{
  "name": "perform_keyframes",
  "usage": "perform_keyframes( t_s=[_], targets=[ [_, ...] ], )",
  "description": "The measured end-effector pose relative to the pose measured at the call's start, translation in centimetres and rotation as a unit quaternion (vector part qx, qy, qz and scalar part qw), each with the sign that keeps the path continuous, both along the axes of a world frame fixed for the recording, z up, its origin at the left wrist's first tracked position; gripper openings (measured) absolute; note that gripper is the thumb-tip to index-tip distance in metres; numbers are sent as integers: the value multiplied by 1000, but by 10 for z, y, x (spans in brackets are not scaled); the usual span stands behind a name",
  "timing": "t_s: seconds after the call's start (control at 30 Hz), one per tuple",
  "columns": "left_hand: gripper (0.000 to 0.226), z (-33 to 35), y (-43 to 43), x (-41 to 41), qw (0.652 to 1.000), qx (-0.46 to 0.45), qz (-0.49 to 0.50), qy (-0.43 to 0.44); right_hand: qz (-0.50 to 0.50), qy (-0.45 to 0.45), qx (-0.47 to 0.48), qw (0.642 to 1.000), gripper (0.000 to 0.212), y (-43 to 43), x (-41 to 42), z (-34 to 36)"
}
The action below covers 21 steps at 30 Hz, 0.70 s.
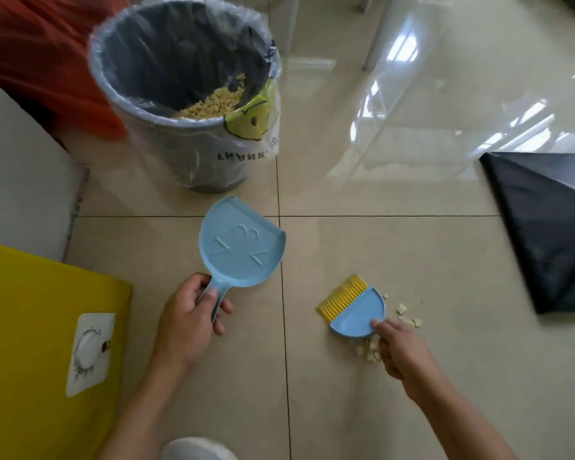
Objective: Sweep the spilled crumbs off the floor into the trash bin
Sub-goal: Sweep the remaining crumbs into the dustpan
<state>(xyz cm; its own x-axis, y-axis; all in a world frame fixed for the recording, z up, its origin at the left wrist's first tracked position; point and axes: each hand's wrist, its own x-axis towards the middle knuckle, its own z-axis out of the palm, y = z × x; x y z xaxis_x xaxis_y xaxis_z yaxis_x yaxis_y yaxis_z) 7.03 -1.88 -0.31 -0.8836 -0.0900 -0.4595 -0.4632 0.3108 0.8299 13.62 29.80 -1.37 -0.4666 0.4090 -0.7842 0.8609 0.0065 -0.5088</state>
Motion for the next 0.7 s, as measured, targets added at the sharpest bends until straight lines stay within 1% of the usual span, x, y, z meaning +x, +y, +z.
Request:
perform_keyframes(
  t_s=[0.1, 0.2, 0.23, 0.27, 0.3, 0.33, 0.37, 0.43, 0.47, 0.53, 0.57, 0.6, 0.67, 0.7],
  targets=[
    [21, 1, 22, 7, 998, 7, -55, -17, 1, -17, -1, 1000, 14, 23, 35, 12],
    [21, 1, 37, 19, 993, 15, -109, -34, -10, 9, -17, 1000, 17, 41, 46, 34],
    [21, 1, 40, 23, 991, 12, -127, -45, -14, 22, -7, 1000, 19, 50, 46, 44],
    [21, 2, 41, 27, 988, 7, -142, -55, 1, 32, 33, 999, 20, 62, 46, 53],
    [20, 2, 41, 31, 986, -2, -156, -62, 42, 38, 108, 993, 20, 75, 45, 62],
    [19, 1, 40, 35, 984, -14, -167, -65, 98, 44, 198, 974, 18, 88, 43, 71],
    [19, 0, 37, 38, 982, -27, -175, -67, 151, 49, 280, 947, 17, 100, 40, 78],
    [19, 1, 33, 45, 978, -44, -187, -79, 221, 47, 407, 885, 18, 119, 30, 85],
    [20, 3, 31, 48, 976, -49, -192, -87, 252, 35, 464, 848, 19, 125, 25, 84],
    [22, 6, 31, 55, 973, -62, -199, -100, 340, -1, 559, 757, 21, 132, 16, 70],
    [24, 7, 31, 58, 971, -66, -203, -103, 387, -15, 569, 726, 22, 132, 12, 59],
    [25, 7, 31, 62, 970, -64, -208, -108, 423, -30, 559, 712, 23, 128, 9, 49],
    [28, 6, 33, 66, 968, -52, -214, -118, 467, -23, 536, 703, 21, 108, 4, 29],
    [29, 5, 34, 68, 967, -50, -217, -121, 489, -18, 531, 692, 19, 93, 4, 23]
  ],
)
